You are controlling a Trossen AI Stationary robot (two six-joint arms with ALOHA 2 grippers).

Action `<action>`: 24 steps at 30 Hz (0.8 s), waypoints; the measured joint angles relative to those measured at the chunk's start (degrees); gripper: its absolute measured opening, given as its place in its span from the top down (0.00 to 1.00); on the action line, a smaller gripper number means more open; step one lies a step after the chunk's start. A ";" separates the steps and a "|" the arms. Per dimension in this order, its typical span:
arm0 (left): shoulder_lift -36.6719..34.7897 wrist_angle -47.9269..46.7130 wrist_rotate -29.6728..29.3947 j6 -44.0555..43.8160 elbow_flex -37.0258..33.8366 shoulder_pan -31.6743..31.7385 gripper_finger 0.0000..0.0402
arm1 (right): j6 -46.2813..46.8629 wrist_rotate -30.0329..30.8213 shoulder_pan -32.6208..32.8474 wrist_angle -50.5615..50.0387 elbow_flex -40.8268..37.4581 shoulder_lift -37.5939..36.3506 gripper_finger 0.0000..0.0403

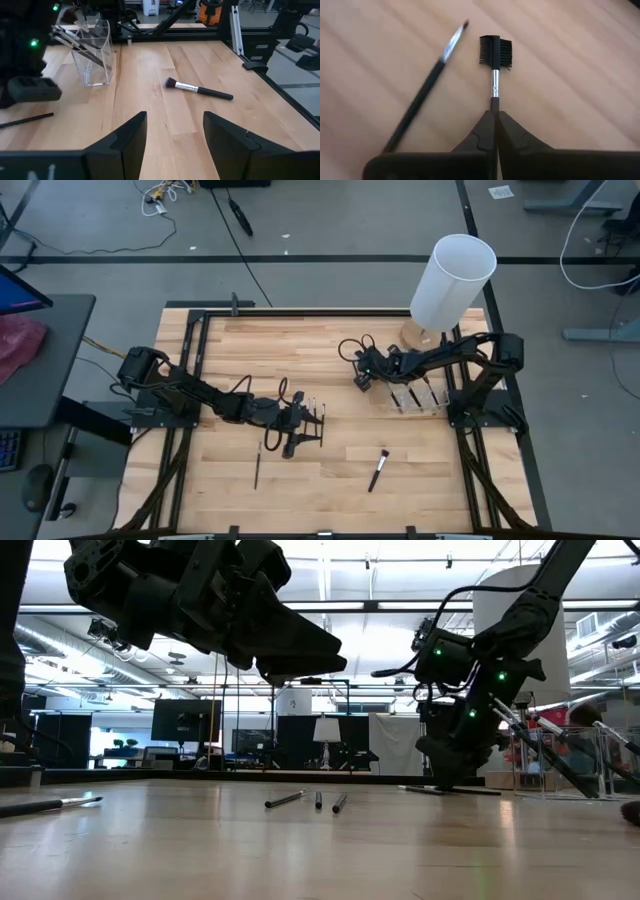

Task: Put items in baskets/containers
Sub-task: Put the black brow brush into the transparent bin

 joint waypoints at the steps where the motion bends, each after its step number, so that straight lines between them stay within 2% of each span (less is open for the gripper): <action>1: 0.00 -0.22 0.01 -0.17 0.00 0.08 0.51 | 0.32 -0.15 0.45 -0.23 -0.04 -0.43 0.99; 11: -0.04 -1.53 0.01 -1.20 0.00 1.65 0.51 | 1.41 0.01 6.99 3.69 -0.04 -2.02 1.00; 17: -1.04 -1.33 -0.44 3.58 -0.03 1.62 0.51 | 0.25 0.79 9.58 8.83 0.06 -2.13 1.00; 24: -2.43 -2.51 -8.20 6.32 -0.02 0.03 0.51 | 2.26 0.66 7.94 9.61 0.07 -2.30 0.97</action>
